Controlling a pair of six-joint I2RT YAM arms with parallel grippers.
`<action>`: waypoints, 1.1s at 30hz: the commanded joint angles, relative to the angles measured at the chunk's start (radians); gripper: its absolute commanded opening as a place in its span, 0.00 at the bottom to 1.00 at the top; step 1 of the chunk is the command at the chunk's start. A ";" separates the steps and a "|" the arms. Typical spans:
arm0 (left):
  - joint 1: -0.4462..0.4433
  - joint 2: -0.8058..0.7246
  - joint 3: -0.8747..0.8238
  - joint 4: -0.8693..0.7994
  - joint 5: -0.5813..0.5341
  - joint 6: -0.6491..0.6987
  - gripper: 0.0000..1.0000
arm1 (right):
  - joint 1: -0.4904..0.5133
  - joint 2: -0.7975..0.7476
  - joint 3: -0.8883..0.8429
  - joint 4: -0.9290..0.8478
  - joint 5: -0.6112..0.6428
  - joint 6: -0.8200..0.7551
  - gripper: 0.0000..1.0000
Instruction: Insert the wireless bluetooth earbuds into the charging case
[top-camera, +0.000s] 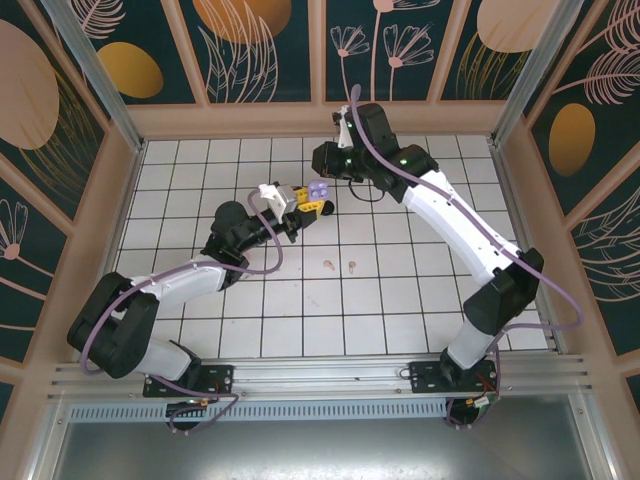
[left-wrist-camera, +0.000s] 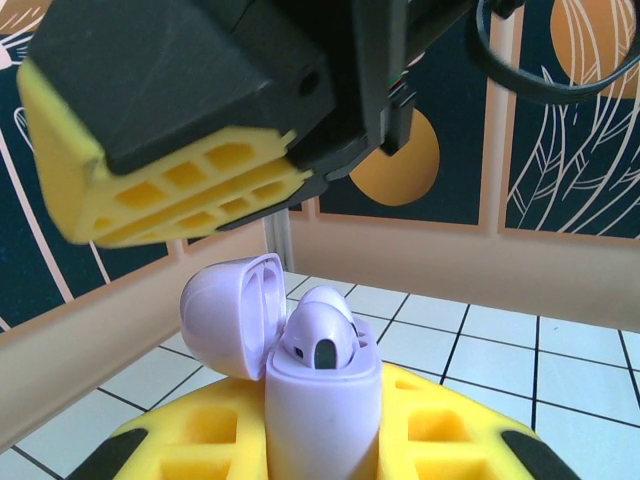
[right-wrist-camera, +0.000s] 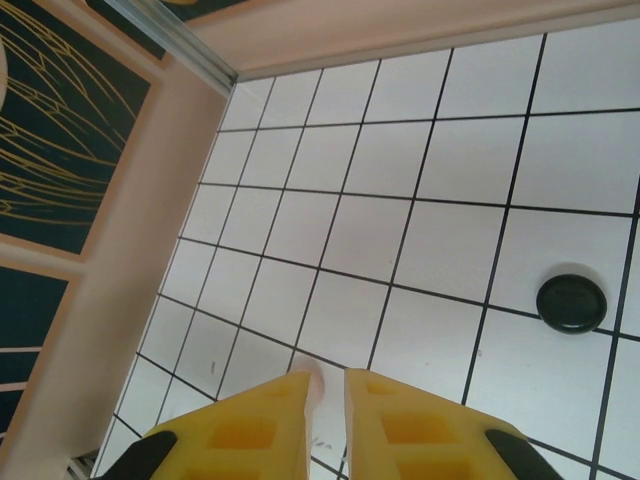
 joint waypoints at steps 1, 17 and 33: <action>-0.002 -0.023 -0.005 -0.003 0.010 0.021 0.00 | -0.007 0.024 0.041 -0.064 -0.048 -0.033 0.15; -0.001 0.014 0.019 0.033 -0.049 -0.042 0.00 | -0.015 -0.330 -0.326 -0.033 0.014 0.055 0.09; 0.097 0.235 0.164 -0.255 -0.165 -0.501 0.00 | -0.118 -0.512 -0.752 0.196 0.110 0.231 0.20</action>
